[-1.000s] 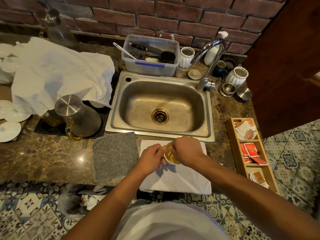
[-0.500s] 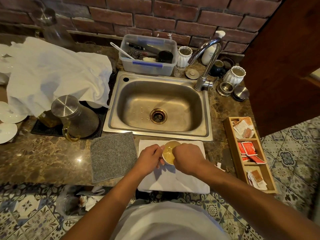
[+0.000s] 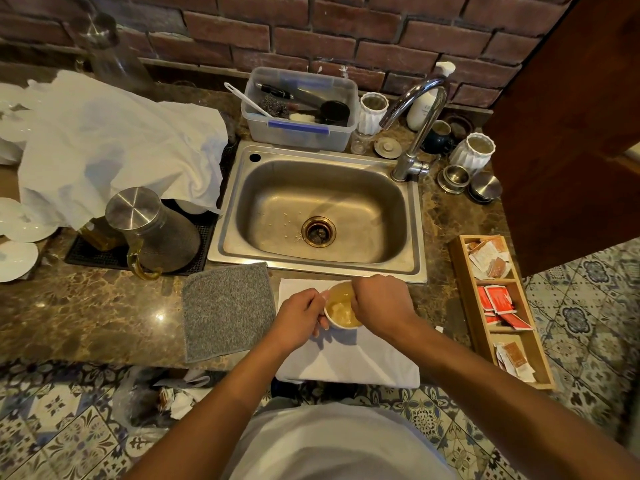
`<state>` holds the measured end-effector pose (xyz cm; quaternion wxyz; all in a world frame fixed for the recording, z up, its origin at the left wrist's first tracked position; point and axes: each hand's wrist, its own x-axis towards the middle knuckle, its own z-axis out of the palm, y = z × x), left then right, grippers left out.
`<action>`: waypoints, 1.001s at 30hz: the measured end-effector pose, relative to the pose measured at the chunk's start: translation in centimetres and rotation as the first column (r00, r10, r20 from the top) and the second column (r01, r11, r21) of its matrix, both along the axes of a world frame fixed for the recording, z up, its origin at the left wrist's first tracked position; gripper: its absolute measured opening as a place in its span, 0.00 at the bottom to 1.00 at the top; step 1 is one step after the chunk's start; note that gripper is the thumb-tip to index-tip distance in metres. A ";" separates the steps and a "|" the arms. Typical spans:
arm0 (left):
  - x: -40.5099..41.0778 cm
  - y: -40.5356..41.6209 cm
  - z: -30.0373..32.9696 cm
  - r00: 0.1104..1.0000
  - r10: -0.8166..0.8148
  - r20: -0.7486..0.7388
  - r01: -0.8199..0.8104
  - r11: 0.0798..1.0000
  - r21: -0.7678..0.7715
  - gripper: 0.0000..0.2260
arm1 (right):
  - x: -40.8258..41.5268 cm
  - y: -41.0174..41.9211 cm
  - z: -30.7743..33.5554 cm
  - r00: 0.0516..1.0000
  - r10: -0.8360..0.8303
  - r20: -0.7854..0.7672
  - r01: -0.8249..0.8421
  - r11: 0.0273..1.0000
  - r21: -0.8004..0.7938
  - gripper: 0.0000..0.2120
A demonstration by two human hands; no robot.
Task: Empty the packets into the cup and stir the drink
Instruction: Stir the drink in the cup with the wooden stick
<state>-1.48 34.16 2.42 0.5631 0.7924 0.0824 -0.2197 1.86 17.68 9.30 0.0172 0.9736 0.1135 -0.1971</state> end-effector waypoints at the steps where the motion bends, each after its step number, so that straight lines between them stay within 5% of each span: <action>1: 0.0 0.0 0.0 1.000 0.001 0.001 -0.001 1.000 -0.004 0.17 | -0.2 -0.2 0.0 1.000 0.005 -0.015 -0.005 1.000 -0.006 0.17; 11: 0.2 -0.1 0.5 1.000 -0.019 0.015 0.019 1.000 -0.005 0.17 | -1.0 0.4 -0.2 0.990 -0.027 -0.140 0.038 0.996 0.080 0.12; 21: 0.0 0.0 0.6 1.000 0.000 -0.015 0.000 1.000 -0.007 0.17 | 0.4 0.6 -0.6 0.999 -0.039 0.026 0.037 0.997 0.070 0.18; 30: 0.2 0.0 0.6 1.000 -0.018 0.007 0.018 1.000 -0.016 0.17 | -0.5 0.0 -0.5 0.992 -0.010 -0.127 0.025 0.993 0.118 0.13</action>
